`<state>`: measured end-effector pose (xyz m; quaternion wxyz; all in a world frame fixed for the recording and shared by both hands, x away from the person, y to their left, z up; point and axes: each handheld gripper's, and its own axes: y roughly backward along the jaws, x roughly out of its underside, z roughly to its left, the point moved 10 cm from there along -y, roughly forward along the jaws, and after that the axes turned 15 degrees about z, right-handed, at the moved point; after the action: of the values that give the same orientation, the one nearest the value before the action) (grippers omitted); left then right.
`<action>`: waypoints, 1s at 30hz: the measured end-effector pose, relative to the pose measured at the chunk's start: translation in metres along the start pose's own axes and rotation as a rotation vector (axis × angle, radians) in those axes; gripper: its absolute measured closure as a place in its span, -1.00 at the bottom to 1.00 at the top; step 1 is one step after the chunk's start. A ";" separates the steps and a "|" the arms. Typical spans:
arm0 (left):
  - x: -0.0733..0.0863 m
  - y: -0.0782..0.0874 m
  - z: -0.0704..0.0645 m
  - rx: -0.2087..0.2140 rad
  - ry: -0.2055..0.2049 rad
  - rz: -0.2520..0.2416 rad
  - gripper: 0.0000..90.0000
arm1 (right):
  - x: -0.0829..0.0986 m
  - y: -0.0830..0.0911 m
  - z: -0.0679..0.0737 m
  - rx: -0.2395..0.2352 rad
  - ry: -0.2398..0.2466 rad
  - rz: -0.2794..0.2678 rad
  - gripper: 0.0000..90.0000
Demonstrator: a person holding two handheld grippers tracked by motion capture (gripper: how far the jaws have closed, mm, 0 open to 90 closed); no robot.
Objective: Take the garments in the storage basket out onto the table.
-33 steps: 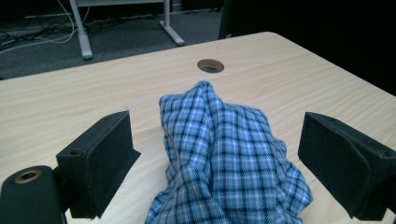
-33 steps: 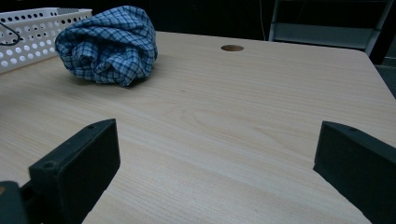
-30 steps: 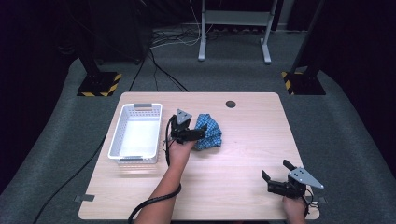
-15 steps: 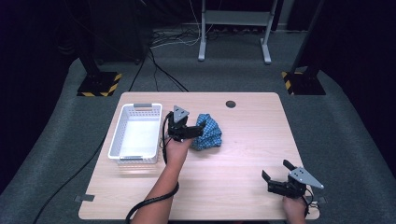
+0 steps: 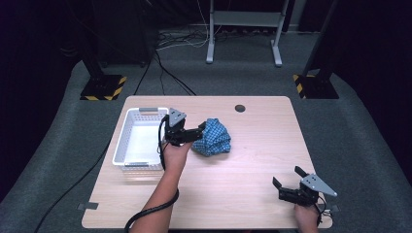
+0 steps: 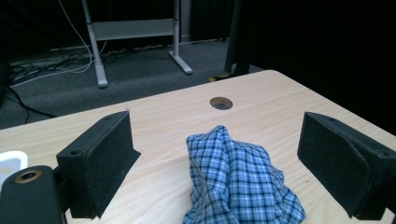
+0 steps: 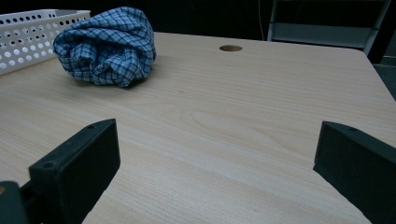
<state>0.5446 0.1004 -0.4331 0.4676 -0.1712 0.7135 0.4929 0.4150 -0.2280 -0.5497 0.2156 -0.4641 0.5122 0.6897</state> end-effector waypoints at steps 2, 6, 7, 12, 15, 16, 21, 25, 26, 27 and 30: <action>0.000 0.003 0.002 -0.003 0.004 -0.006 -0.77 | 0.000 0.000 0.000 0.000 -0.002 0.001 -1.00; 0.002 0.010 0.009 -0.010 0.015 -0.013 -0.77 | 0.000 0.000 0.000 0.001 -0.001 0.003 -1.00; 0.003 0.011 0.011 -0.013 0.019 -0.013 -0.77 | 0.000 -0.001 0.000 0.001 -0.001 0.004 -1.00; 0.008 0.020 0.022 -0.033 0.029 -0.013 -0.77 | 0.000 -0.001 0.000 0.002 -0.002 0.006 -1.00; 0.012 0.026 0.030 -0.045 0.039 -0.013 -0.77 | 0.000 -0.001 0.000 0.002 -0.002 0.005 -1.00; 0.013 0.027 0.032 -0.049 0.041 -0.012 -0.77 | 0.000 -0.001 0.000 0.002 -0.004 0.005 -1.00; 0.019 0.037 0.045 -0.068 0.061 -0.015 -0.77 | 0.000 0.000 0.000 0.002 -0.003 0.002 -1.00; 0.023 0.044 0.054 -0.083 0.075 -0.017 -0.77 | 0.000 0.000 0.000 0.002 -0.002 -0.001 -1.00; 0.024 0.047 0.056 -0.086 0.077 -0.019 -0.77 | 0.000 0.000 0.000 0.002 -0.002 -0.001 -1.00; 0.025 0.049 0.058 -0.088 0.079 -0.022 -0.77 | 0.000 0.000 0.000 0.001 -0.001 -0.002 -1.00; 0.027 0.055 0.062 -0.100 0.078 -0.024 -0.77 | 0.000 0.000 0.000 -0.001 -0.001 -0.004 -1.00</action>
<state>0.5233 0.1853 -0.4304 0.4361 -0.2217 0.7036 0.5153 0.4148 -0.2282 -0.5494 0.2169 -0.4649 0.5109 0.6898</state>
